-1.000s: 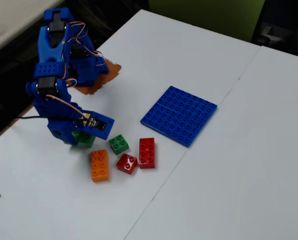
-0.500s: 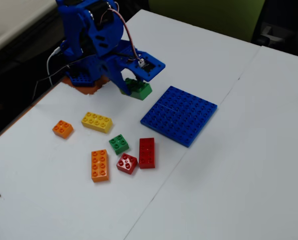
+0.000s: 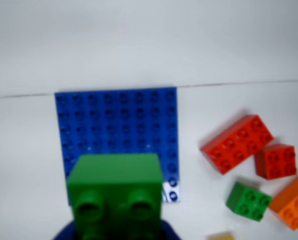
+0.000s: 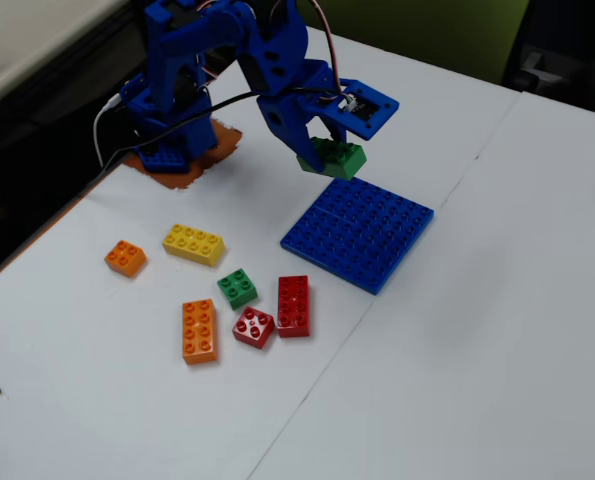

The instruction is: Pick up the 2x4 green block and go up the 8x8 blue block.

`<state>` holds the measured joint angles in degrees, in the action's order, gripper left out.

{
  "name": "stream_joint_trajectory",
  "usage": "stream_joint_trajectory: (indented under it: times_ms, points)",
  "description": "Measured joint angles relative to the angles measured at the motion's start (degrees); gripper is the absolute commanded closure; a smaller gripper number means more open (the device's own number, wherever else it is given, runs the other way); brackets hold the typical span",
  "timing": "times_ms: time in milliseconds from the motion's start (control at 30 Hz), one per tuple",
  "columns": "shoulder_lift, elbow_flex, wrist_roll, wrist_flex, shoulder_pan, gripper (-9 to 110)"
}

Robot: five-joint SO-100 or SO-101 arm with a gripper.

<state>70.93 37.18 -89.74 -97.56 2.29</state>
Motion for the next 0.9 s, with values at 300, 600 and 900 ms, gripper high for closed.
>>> stream_joint_trajectory:
  times_ms: [300,600,900]
  points:
    - [-2.7,5.2,6.5,5.4,-4.2,101]
    - [-2.8,11.5,14.9,12.4,-4.3,101]
    - [-5.4,12.4,8.3,14.0,-2.4,101]
